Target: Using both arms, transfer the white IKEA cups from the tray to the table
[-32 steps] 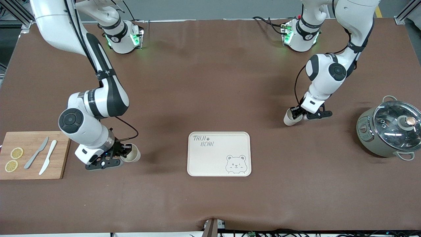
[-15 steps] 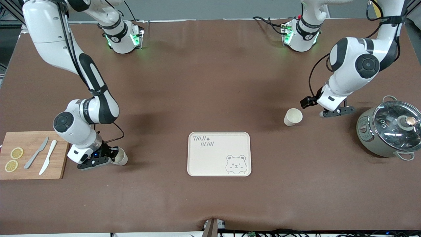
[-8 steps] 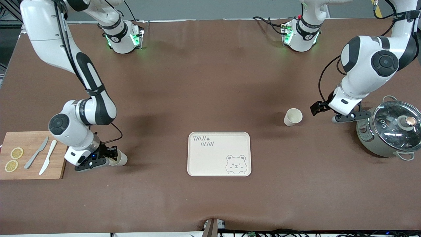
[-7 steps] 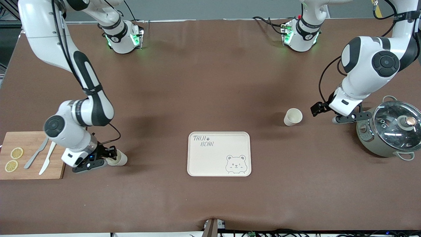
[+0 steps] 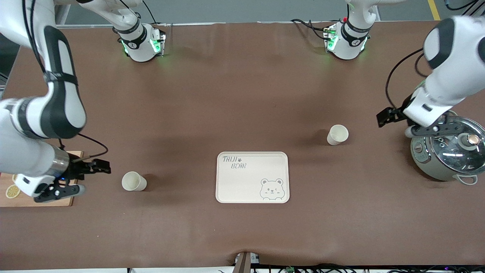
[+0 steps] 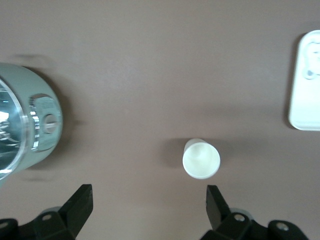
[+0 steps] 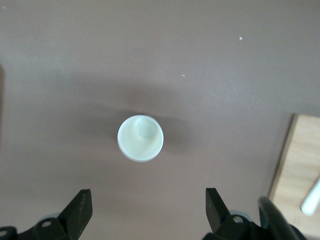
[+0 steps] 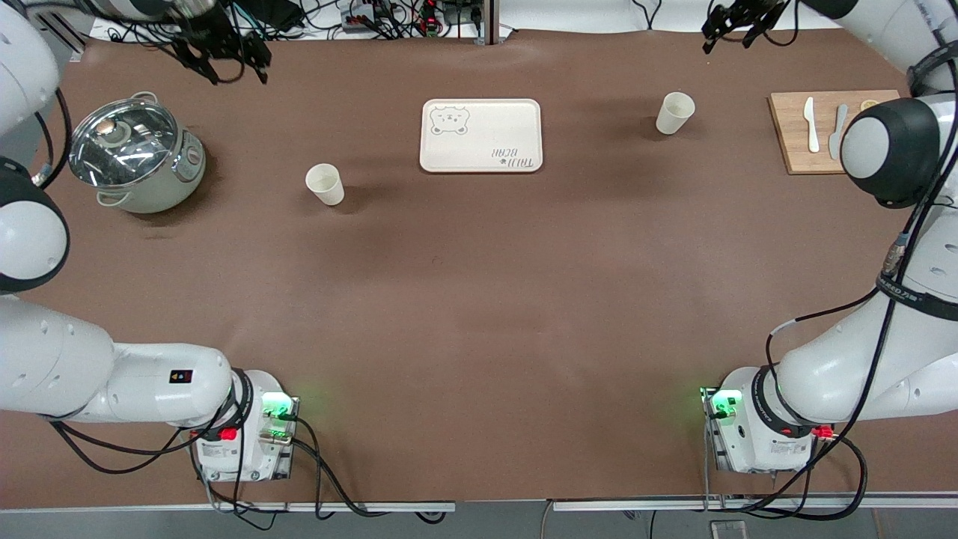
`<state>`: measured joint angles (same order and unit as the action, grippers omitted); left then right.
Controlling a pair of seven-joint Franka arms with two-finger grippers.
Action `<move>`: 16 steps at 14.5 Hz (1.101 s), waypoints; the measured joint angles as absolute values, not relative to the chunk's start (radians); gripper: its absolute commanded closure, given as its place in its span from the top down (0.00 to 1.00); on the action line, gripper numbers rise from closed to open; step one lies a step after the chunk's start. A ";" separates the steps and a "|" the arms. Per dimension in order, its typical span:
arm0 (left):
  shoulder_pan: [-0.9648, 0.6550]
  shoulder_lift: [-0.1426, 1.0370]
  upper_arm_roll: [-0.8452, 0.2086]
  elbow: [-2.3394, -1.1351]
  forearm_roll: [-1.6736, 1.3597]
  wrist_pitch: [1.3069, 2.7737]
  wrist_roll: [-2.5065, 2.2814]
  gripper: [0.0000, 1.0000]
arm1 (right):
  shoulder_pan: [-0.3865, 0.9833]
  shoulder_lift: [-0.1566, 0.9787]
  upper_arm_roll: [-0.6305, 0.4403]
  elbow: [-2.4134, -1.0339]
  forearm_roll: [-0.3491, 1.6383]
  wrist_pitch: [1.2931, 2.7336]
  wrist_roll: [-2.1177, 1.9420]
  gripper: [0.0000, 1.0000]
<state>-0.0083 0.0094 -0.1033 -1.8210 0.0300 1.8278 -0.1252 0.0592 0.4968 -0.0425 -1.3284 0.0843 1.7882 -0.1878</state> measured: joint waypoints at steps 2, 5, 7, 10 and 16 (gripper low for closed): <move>-0.023 0.006 -0.093 -1.724 0.028 1.769 -0.119 1.00 | 0.055 0.418 -0.046 -1.316 0.082 1.685 -0.154 1.00; -0.059 0.008 -0.079 -1.637 0.016 1.728 -0.119 1.00 | 0.019 0.308 -0.050 -1.324 0.080 1.578 -0.145 1.00; -0.072 0.009 -0.079 -1.602 0.016 1.694 -0.117 1.00 | -0.009 0.252 -0.051 -1.366 0.079 1.570 -0.145 1.00; -0.076 0.011 -0.076 -1.591 0.016 1.676 -0.110 1.00 | -0.034 0.204 -0.051 -1.435 0.076 1.596 -0.145 1.00; -0.073 0.011 -0.073 -1.564 0.016 1.645 -0.087 1.00 | -0.045 0.176 -0.051 -1.451 0.018 1.625 -0.145 1.00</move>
